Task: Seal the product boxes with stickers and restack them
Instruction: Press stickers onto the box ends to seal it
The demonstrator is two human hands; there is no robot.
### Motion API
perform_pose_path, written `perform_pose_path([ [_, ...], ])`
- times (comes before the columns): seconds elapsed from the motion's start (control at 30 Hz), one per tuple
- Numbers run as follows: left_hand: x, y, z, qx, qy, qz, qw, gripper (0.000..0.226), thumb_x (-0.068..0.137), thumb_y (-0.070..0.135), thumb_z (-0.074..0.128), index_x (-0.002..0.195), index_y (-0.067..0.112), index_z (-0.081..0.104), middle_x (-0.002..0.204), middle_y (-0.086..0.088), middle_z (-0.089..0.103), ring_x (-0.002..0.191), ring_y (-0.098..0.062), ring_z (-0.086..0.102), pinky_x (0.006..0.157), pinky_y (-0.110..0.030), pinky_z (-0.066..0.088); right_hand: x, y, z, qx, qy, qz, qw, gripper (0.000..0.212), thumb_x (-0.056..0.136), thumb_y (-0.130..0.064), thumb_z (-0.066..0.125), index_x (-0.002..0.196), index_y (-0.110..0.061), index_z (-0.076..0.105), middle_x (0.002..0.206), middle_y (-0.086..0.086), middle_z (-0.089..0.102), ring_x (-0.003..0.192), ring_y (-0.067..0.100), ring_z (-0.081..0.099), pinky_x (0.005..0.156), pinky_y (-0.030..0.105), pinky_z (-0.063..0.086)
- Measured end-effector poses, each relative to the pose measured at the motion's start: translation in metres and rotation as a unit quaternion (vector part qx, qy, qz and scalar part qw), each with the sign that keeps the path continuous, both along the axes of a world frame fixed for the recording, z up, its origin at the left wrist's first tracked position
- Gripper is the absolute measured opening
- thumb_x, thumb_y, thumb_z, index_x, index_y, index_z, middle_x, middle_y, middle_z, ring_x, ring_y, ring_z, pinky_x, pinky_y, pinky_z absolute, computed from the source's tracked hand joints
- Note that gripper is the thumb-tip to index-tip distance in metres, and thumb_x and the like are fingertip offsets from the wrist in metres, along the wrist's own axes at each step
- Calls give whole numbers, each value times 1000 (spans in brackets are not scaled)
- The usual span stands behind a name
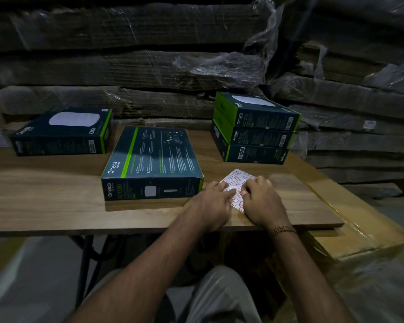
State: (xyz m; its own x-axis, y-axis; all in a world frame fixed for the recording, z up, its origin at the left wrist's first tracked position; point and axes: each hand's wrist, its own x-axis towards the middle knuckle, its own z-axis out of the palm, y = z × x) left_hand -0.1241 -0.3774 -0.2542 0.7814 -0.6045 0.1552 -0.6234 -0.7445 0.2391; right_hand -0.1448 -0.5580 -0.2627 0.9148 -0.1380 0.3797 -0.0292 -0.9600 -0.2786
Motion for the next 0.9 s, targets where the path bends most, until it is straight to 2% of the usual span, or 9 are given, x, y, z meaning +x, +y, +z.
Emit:
perform_pose_path([
  [0.3, -1, 0, 1, 3, 1, 4, 1000, 54, 114, 34, 33, 167, 24, 35, 174, -3, 28, 160, -19, 18, 127, -47, 32, 1, -3, -2, 5, 5, 4, 1000, 20, 108, -31, 50, 113, -19, 65, 120, 7, 56, 115, 25, 49, 94, 43, 48],
  [0.57, -5, 0, 7, 21, 22, 6, 1000, 54, 115, 37, 33, 168, 27, 30, 176, -4, 22, 162, -22, 13, 128, -53, 30, 0, -3, -3, 24, 9, -2, 1000, 20, 109, -35, 47, 111, -22, 63, 118, 3, 54, 113, 21, 48, 96, 46, 50],
  [0.73, -3, 1, 3, 3, 12, 8, 1000, 53, 114, 35, 34, 166, 25, 35, 174, -4, 27, 160, -21, 18, 125, -52, 35, 1, -3, -4, 32, 4, 5, 999, 17, 108, -33, 48, 106, -23, 61, 117, 5, 54, 113, 25, 49, 93, 48, 50],
  [0.9, -2, 0, 2, 7, 14, 4, 1000, 54, 114, 36, 34, 167, 26, 34, 175, -4, 25, 161, -22, 17, 127, -53, 32, 0, -3, -2, 42, 1, 8, 999, 17, 109, -32, 48, 107, -21, 61, 119, 6, 53, 115, 25, 48, 95, 47, 48],
])
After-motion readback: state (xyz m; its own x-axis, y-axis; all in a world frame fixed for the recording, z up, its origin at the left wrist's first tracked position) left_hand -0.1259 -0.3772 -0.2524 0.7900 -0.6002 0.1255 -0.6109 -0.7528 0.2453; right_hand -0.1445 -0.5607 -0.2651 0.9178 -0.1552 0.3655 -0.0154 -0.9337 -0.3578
